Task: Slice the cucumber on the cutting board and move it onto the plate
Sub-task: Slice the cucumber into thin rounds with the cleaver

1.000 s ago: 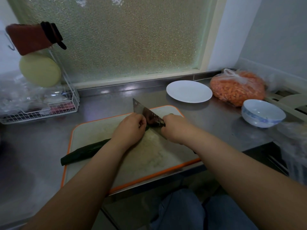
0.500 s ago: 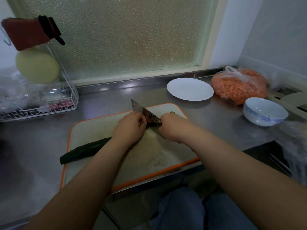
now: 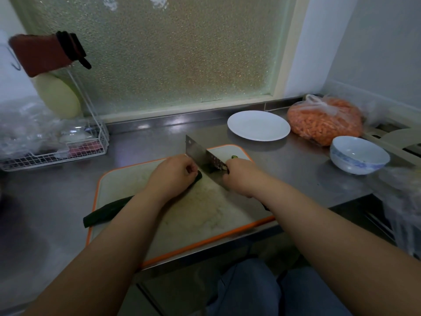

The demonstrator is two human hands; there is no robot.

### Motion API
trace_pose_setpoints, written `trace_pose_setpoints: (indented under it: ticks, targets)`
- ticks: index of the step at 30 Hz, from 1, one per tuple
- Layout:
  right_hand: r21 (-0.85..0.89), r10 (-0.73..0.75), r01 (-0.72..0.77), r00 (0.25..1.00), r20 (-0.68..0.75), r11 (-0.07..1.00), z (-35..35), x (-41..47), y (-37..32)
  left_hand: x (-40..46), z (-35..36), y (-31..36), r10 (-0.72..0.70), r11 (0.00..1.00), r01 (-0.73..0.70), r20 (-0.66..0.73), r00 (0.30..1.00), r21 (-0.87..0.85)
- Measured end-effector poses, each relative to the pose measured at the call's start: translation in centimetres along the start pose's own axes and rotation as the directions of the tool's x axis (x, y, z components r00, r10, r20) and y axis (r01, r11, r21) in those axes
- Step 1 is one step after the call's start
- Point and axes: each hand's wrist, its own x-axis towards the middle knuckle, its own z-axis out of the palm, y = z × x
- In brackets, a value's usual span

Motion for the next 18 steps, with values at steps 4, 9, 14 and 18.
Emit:
trace_pose_setpoints:
  ticks: [4,9,14,18]
  targets:
    - [-0.047,-0.039,0.038,0.998,-0.04,0.998,0.5,-0.4,-0.4,0.0,0.8,-0.5,0.005,0.995,-0.003,0.017,1.0,-0.099]
    - [-0.078,-0.028,0.023,0.998,-0.064,0.997,0.8,-0.7,-0.8,0.2,0.8,-0.5,0.007,0.994,-0.004,0.024,1.0,-0.109]
    - [-0.104,-0.032,0.026,0.998,-0.053,0.994,0.5,-0.9,-1.1,0.1,0.8,-0.5,-0.01,0.994,0.013,0.027,1.0,-0.105]
    - [-0.139,-0.032,0.029,0.999,-0.02,0.99,0.2,-0.7,-1.5,0.1,0.8,-0.6,-0.009,0.995,0.01,0.013,1.0,-0.097]
